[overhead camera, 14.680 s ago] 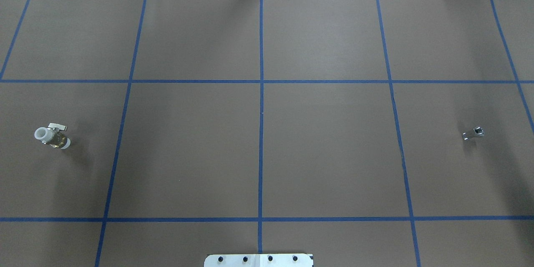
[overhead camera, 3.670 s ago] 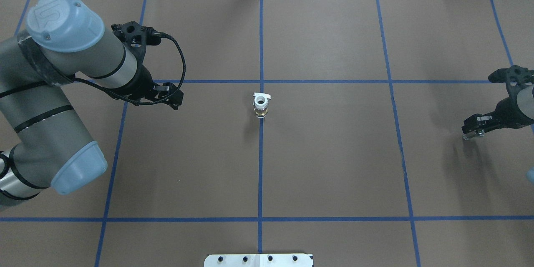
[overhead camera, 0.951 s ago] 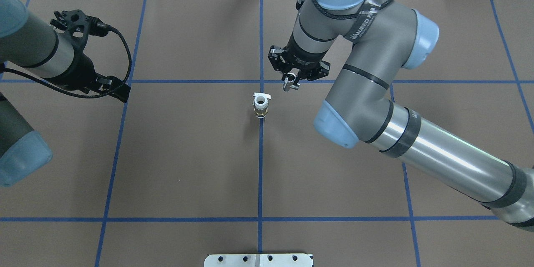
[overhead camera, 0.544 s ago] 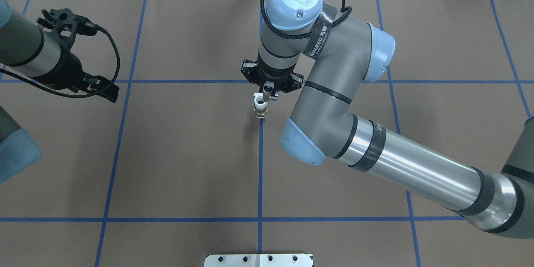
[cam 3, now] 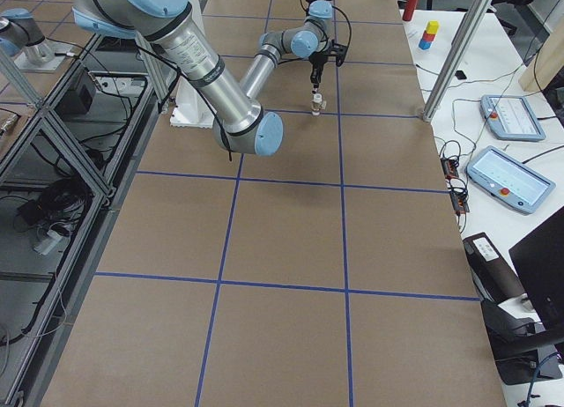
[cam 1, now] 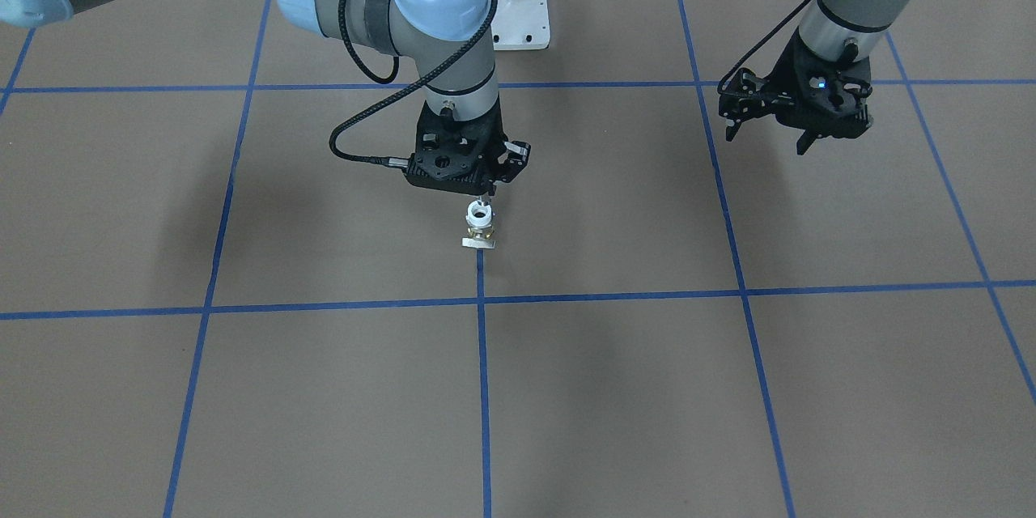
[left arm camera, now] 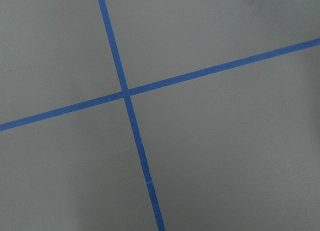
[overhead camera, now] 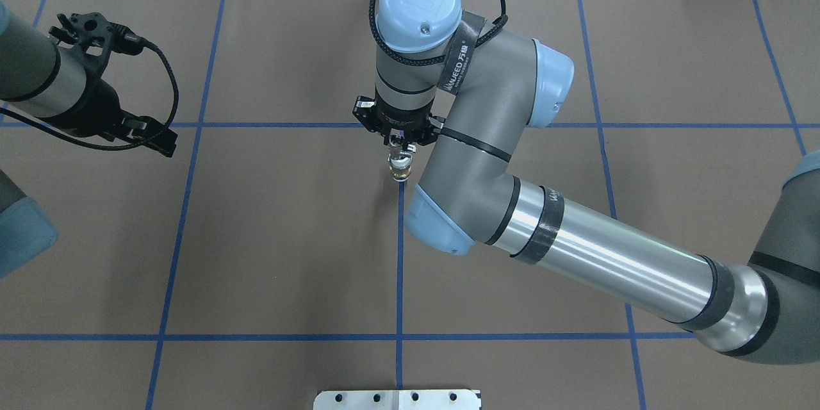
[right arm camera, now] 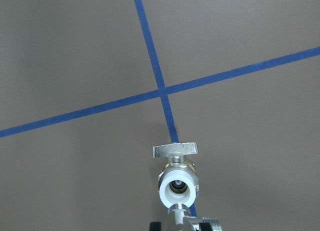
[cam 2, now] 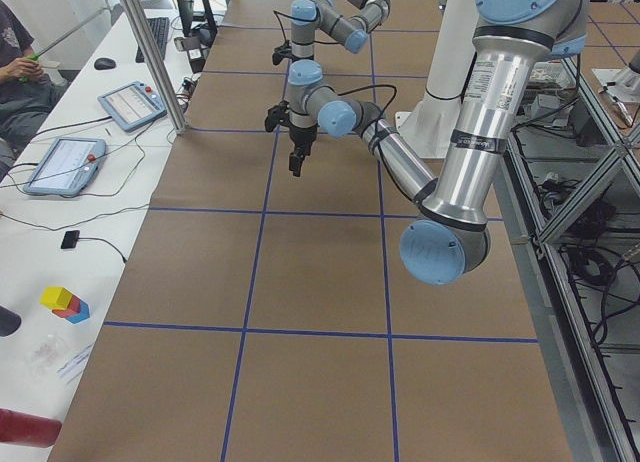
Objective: Assemble PPR valve and pipe with both arms
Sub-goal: 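Lower the elbow onto the valve top and press it in with the right gripper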
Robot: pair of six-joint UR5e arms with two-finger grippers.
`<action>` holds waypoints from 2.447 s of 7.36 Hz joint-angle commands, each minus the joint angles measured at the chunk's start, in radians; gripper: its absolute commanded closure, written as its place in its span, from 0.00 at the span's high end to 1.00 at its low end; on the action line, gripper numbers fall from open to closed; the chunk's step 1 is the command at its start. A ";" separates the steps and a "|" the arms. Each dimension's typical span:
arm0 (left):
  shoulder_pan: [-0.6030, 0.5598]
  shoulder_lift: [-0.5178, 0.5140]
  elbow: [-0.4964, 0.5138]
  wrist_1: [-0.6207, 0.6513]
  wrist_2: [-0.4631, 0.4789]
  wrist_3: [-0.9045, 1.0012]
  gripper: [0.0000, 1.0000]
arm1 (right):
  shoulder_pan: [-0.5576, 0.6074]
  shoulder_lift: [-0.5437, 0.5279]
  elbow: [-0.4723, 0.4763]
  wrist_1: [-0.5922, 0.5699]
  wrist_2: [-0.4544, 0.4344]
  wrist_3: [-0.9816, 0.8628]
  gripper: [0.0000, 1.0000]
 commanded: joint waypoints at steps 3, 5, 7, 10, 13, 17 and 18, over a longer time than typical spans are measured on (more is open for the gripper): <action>0.001 0.000 0.001 0.000 0.000 -0.001 0.99 | -0.001 0.016 -0.030 -0.023 -0.005 -0.001 0.00; 0.001 0.000 0.001 0.000 0.000 -0.001 0.99 | -0.001 0.022 -0.027 -0.046 -0.005 -0.001 0.00; 0.001 0.000 0.003 0.000 0.000 -0.001 0.99 | -0.001 0.021 -0.030 -0.046 -0.007 -0.001 0.00; 0.001 0.000 0.001 0.000 0.000 -0.001 0.99 | -0.001 0.022 -0.034 -0.045 -0.021 -0.001 0.00; 0.001 0.000 0.000 0.000 0.000 -0.003 0.99 | -0.001 0.024 -0.039 -0.045 -0.022 -0.001 0.00; 0.001 -0.001 0.000 0.000 0.000 -0.004 0.99 | -0.005 0.019 -0.040 -0.045 -0.024 -0.001 0.00; 0.001 -0.001 0.000 0.000 0.000 -0.004 0.99 | -0.007 0.019 -0.042 -0.045 -0.024 -0.001 0.00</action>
